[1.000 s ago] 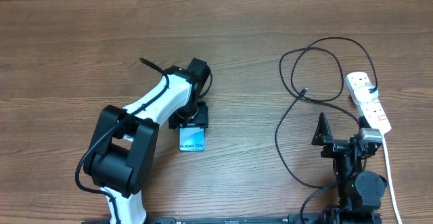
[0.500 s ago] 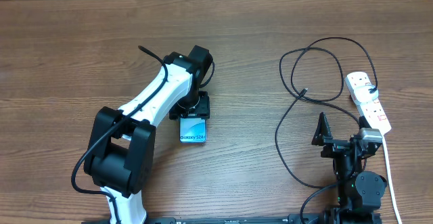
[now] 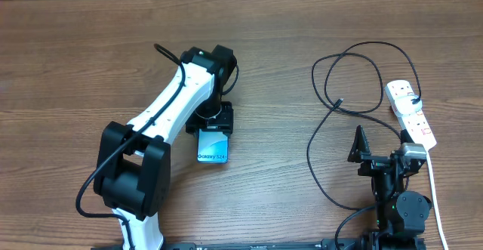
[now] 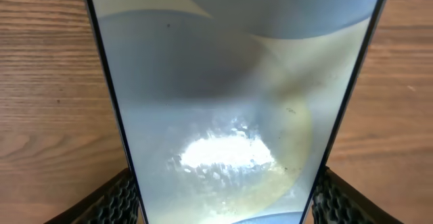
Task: Plug charger to phone and switch on socket
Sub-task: 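Close the left gripper on the phone's top edge, then lift the phone with the left gripper and tilt it upright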
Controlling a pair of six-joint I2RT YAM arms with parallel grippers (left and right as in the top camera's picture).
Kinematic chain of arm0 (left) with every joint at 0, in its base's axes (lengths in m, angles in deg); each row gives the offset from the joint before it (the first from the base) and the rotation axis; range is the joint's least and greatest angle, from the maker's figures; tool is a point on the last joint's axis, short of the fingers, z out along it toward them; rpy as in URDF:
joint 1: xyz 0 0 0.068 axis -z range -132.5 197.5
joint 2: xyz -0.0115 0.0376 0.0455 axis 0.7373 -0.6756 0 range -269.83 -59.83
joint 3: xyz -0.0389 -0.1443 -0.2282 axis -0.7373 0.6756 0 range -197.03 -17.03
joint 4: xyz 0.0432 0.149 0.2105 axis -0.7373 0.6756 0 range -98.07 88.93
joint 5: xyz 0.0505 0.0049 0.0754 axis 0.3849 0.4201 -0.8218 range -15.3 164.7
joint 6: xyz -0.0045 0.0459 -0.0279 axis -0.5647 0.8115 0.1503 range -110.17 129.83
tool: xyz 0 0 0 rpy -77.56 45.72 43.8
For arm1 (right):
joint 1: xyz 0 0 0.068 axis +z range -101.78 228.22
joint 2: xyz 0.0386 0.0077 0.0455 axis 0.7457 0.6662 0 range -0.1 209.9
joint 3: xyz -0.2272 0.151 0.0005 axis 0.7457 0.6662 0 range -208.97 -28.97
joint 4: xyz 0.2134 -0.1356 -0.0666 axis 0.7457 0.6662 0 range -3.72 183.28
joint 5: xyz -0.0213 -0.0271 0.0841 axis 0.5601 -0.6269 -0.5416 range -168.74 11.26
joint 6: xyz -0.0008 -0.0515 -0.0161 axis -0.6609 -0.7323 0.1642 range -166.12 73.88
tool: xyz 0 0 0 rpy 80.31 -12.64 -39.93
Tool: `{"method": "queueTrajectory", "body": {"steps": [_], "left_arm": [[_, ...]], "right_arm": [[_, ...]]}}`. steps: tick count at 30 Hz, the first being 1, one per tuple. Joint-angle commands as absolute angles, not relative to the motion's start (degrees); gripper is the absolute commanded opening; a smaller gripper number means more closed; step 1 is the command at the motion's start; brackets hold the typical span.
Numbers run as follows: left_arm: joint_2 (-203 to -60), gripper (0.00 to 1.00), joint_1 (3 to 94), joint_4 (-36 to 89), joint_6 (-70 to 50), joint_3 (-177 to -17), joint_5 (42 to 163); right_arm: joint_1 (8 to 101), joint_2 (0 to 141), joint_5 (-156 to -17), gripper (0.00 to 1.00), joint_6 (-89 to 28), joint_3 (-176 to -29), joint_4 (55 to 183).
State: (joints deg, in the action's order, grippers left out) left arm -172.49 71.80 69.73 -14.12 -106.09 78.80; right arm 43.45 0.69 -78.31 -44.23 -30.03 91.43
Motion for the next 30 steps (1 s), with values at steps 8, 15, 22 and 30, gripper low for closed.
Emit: {"method": "queueTrajectory", "body": {"steps": [8,15,22,30], "left_arm": [[-172.75,0.48,71.88,78.04,-10.25,-116.16,80.74],[-172.75,0.48,71.75,81.49,-8.65,-117.76,83.52],[-172.75,0.46,69.87,82.17,-5.77,-117.76,90.51],[-172.75,0.45,65.94,84.33,-4.02,-117.76,98.05]], "right_arm": [[43.82,0.34,-78.23,1.0,-44.34,-29.42,91.08],[43.82,0.34,-78.23,1.0,-44.34,-29.42,91.08],[43.82,0.34,-78.23,1.0,-44.34,-29.42,91.08],[43.82,0.34,-78.23,1.0,-44.34,-29.42,91.08]]}}
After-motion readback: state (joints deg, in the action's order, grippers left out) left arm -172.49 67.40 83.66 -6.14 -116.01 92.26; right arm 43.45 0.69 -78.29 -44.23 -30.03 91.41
